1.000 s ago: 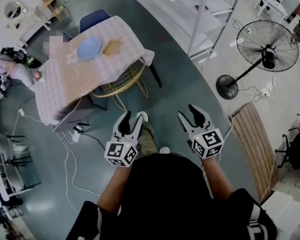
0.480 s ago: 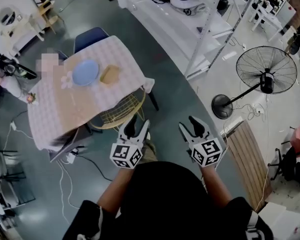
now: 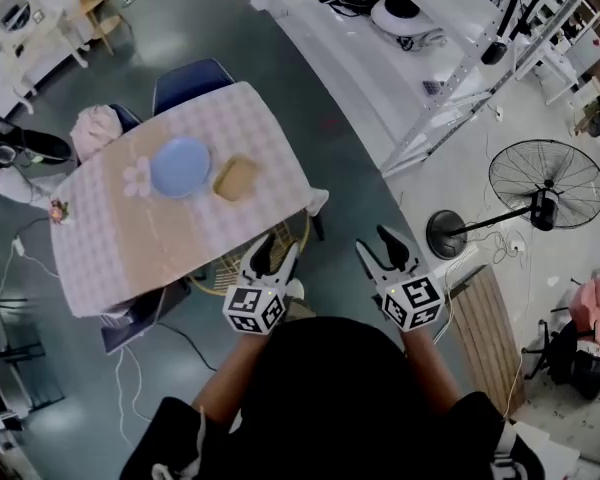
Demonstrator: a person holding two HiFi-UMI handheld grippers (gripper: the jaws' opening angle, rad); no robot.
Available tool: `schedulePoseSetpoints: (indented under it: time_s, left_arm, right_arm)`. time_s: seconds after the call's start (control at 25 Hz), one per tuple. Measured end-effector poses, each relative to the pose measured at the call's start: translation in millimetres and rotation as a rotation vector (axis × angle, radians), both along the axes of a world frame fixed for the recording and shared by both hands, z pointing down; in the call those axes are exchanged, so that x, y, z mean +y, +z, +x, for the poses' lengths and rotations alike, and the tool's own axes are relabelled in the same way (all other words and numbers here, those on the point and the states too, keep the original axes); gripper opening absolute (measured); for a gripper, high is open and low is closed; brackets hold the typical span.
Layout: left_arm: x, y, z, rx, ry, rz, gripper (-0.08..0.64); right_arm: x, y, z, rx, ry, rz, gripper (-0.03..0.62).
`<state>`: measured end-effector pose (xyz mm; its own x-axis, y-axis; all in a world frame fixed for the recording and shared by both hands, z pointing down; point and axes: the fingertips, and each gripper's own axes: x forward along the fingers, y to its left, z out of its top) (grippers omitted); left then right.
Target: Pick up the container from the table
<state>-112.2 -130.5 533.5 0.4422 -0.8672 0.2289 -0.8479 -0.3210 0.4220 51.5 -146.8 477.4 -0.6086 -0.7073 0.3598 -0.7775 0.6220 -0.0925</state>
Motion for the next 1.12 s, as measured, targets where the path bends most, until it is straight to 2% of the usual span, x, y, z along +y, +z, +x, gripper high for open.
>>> schedulePoseSetpoints:
  time_s: [0.36, 0.52, 0.76, 1.0, 1.12]
  left_arm:
    - [-87.7, 53.5, -45.4, -0.101, -0.041, -0.056, 0.196]
    - [-103.7, 104.9, -61.7, -0.165, -0.083, -0.155, 0.201]
    - [-139.9, 151.0, -84.3, -0.223, -0.146, -0.275, 0.21]
    - [-175.6, 190.9, -94.3, -0.324, -0.08, -0.342, 0.21]
    - [-183.8, 219.5, -100.4, -0.38, -0.049, -0.403, 0.21]
  right_arm:
    - [-79.3, -11.1, -56.2, -0.076, -0.065, -0.001, 0.178]
    - [-102.1, -4.1, -64.0, -0.098, -0.117, -0.029, 0.179]
    - [-144.8, -1.9, -75.7, -0.093, -0.216, -0.045, 0.179]
    - [-171.1, 7.2, -85.1, -0.11, -0.254, -0.068, 0.178]
    - [-172.8, 13.7, -86.2, -0.097, -0.272, -0.084, 0.178]
